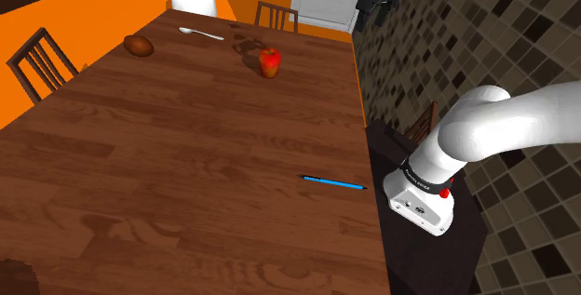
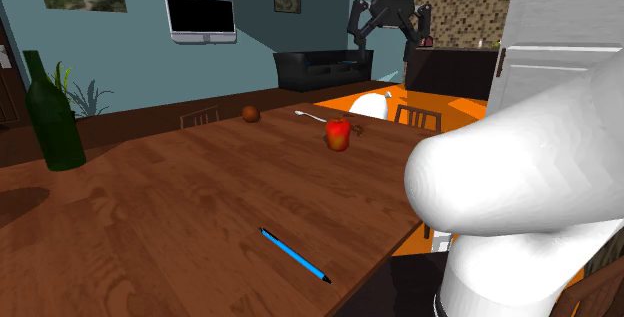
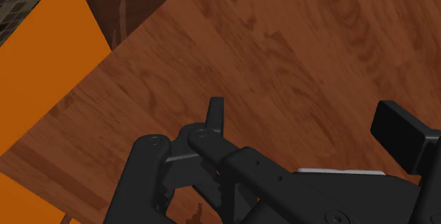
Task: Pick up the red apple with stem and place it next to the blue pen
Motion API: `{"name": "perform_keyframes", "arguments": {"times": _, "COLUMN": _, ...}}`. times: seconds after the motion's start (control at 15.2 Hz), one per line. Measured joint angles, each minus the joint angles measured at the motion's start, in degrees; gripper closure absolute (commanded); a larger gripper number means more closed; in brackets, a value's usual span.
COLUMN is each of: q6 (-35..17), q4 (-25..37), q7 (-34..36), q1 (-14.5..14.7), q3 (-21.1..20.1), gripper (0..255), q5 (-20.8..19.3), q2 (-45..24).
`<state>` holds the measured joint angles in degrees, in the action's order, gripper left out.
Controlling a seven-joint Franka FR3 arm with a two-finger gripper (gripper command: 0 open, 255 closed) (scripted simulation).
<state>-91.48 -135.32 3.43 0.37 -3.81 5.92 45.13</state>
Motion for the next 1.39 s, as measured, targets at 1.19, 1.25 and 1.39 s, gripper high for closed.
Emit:
{"name": "perform_keyframes", "arguments": {"times": 1.19, "q6": -18.89, "q4": 15.25, "q7": 2.43, "q1": -1.72, "q3": -0.46, "gripper": 0, "q5": 2.11, "q2": -34.68}}
{"name": "perform_keyframes", "arguments": {"times": 1.25, "q6": -19.56, "q4": 16.94, "q7": 2.71, "q1": -1.72, "q3": -0.52, "gripper": 0, "q5": 2.22, "q2": -37.03}}
{"name": "perform_keyframes", "arguments": {"times": 1.39, "q6": -20.78, "q4": 19.80, "q7": 2.86, "q1": -1.89, "q3": -0.38, "gripper": 0, "q5": 2.42, "q2": -41.20}}
